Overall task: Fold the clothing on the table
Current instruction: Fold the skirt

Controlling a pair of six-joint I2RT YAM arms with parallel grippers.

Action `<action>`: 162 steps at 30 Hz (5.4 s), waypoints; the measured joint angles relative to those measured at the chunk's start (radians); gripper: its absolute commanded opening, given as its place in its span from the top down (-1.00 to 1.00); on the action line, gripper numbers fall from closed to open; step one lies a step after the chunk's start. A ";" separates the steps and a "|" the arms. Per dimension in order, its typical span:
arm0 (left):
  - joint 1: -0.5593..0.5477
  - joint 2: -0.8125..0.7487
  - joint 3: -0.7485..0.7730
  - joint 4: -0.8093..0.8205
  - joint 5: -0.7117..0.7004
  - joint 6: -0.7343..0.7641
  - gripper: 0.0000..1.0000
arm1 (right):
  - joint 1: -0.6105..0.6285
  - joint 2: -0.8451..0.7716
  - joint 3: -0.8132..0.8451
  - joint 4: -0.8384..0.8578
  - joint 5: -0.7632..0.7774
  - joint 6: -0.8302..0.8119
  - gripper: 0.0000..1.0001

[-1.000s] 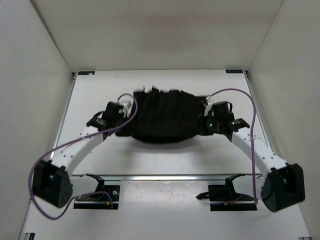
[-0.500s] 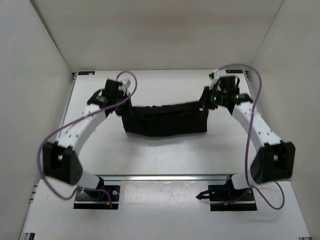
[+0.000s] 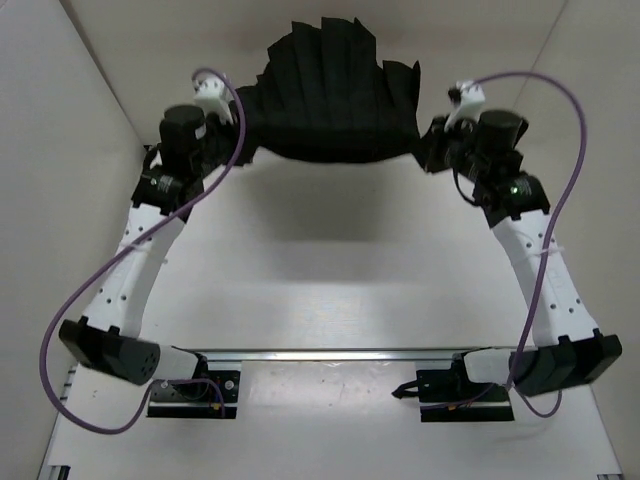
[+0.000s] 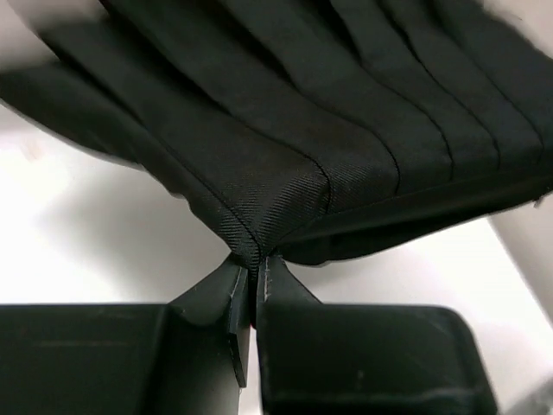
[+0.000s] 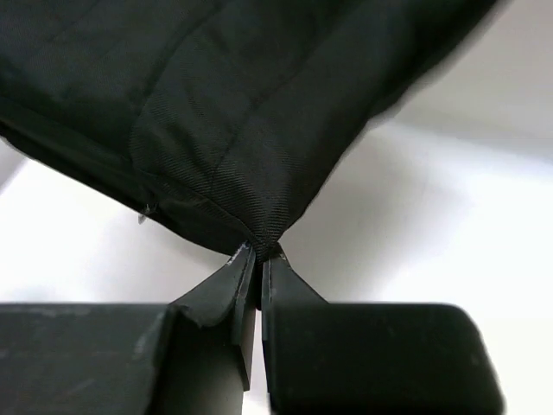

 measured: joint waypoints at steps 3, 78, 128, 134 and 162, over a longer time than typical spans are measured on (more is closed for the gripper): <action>-0.023 -0.119 -0.288 0.035 0.032 -0.018 1.00 | -0.014 -0.126 -0.286 0.033 -0.014 0.008 0.98; 0.012 0.417 -0.271 -0.226 -0.011 -0.019 0.22 | -0.016 0.276 -0.542 0.082 -0.197 0.151 0.36; -0.033 0.333 -0.670 0.047 -0.086 -0.053 1.00 | -0.047 0.089 -0.875 0.194 0.069 0.124 -0.88; -0.080 0.332 -0.677 0.051 -0.065 -0.092 1.00 | -0.053 0.037 -0.960 0.217 0.036 0.151 -0.90; -0.100 0.333 -0.681 0.049 -0.027 -0.142 1.00 | -0.090 0.255 -0.845 0.333 0.024 0.188 1.00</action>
